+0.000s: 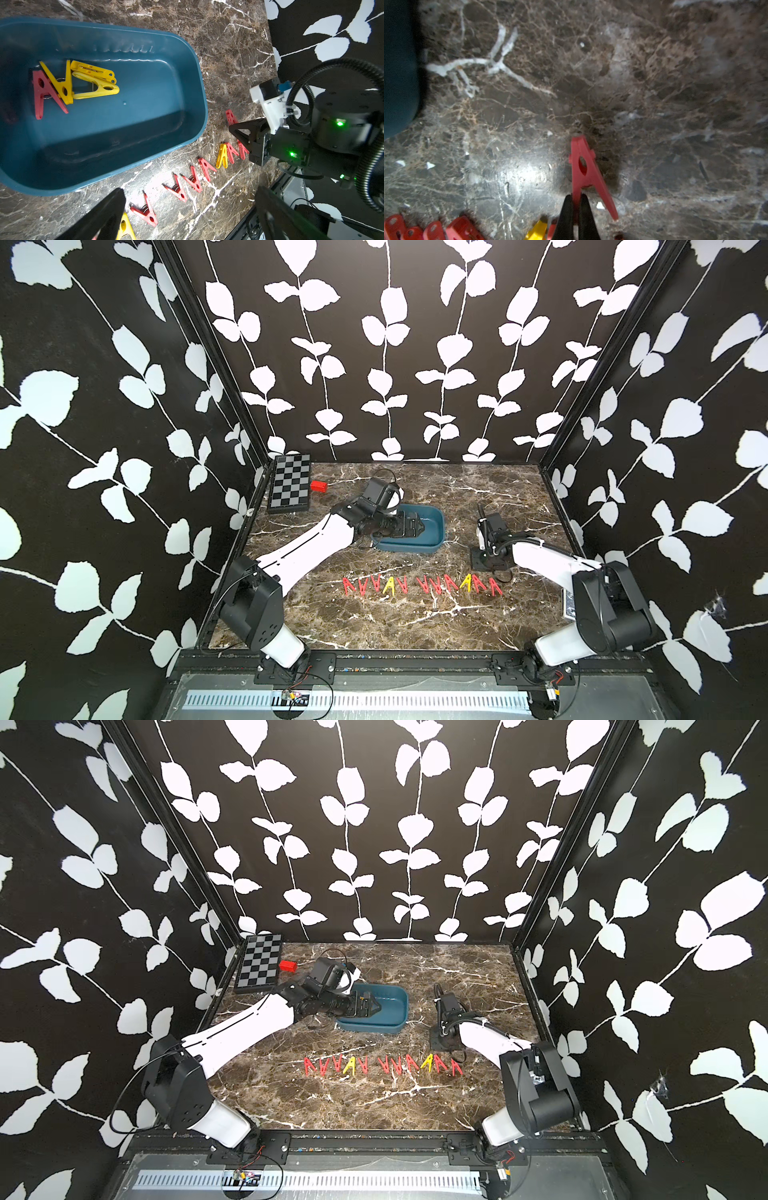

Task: Take the clothespins out of the storage box
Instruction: Place the clothespin at the center of the board.

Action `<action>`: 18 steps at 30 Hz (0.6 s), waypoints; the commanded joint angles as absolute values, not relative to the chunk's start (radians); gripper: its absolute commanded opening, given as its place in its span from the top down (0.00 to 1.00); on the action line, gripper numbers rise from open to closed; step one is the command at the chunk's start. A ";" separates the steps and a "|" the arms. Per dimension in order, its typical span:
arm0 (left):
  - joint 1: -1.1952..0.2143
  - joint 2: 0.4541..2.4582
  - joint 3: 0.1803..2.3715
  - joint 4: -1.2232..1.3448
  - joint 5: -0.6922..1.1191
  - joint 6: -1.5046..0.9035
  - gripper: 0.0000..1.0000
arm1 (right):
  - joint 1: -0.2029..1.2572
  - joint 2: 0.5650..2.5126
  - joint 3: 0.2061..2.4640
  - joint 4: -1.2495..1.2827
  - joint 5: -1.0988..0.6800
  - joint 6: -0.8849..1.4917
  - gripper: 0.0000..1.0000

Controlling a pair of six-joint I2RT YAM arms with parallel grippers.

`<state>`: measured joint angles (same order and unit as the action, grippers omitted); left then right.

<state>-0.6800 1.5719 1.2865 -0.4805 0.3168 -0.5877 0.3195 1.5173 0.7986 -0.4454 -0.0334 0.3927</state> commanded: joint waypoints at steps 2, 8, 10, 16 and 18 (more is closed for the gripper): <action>-0.693 1.590 1.325 -0.471 0.311 -0.593 0.01 | 0.287 1.537 0.787 -0.424 -0.014 0.399 1.00; -0.694 1.604 1.333 -0.474 0.316 -0.591 0.01 | 0.257 1.570 0.801 -0.422 -0.027 0.383 1.00; -0.694 1.605 1.334 -0.479 0.312 -0.589 0.01 | 0.251 1.578 0.803 -0.425 -0.030 0.379 1.00; -0.694 1.609 1.339 -0.497 0.295 -0.583 0.01 | 0.247 1.568 0.801 -0.421 -0.043 0.380 0.87; -0.694 1.614 1.344 -0.505 0.290 -0.580 0.01 | 0.247 1.562 0.804 -0.425 -0.048 0.382 0.80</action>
<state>-0.6895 1.6093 1.3090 -0.4812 0.3050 -0.5907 0.2523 1.5551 0.7975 -0.4076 -0.0429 0.3820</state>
